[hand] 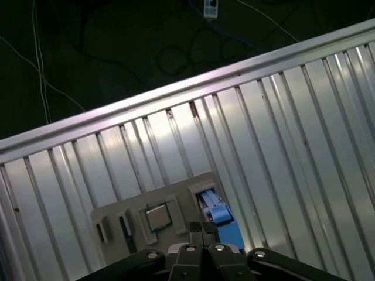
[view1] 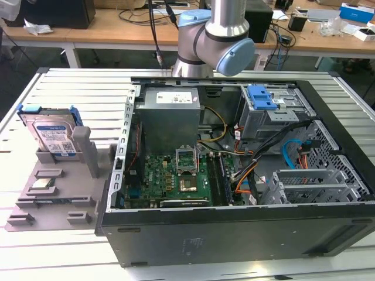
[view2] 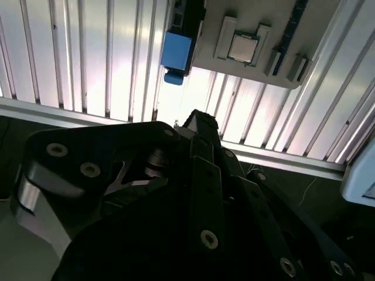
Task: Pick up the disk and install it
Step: 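Pick up the disk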
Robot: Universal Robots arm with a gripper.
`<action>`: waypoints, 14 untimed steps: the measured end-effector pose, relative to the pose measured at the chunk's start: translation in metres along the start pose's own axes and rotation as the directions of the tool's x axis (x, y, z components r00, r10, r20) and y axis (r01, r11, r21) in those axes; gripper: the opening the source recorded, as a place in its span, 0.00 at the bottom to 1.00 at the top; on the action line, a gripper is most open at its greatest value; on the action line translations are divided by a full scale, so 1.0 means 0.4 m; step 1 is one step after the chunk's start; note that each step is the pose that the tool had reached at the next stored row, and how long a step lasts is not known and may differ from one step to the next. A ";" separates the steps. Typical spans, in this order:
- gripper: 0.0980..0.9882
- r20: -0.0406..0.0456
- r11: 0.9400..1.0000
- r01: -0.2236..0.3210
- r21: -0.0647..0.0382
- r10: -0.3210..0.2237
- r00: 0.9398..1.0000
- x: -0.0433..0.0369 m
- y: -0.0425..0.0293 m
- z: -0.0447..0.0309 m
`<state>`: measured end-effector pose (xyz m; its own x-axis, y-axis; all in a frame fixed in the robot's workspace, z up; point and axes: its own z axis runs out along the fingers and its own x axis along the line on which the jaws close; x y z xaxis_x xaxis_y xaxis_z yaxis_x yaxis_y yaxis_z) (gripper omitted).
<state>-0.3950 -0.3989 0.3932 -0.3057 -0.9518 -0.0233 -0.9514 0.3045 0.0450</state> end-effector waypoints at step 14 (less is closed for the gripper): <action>0.01 -0.008 0.982 0.188 -0.005 -0.188 0.982 0.000 0.000 0.000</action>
<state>-0.3951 -0.3988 0.3933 -0.1209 -0.9924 -0.0233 -0.9918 0.1198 0.0451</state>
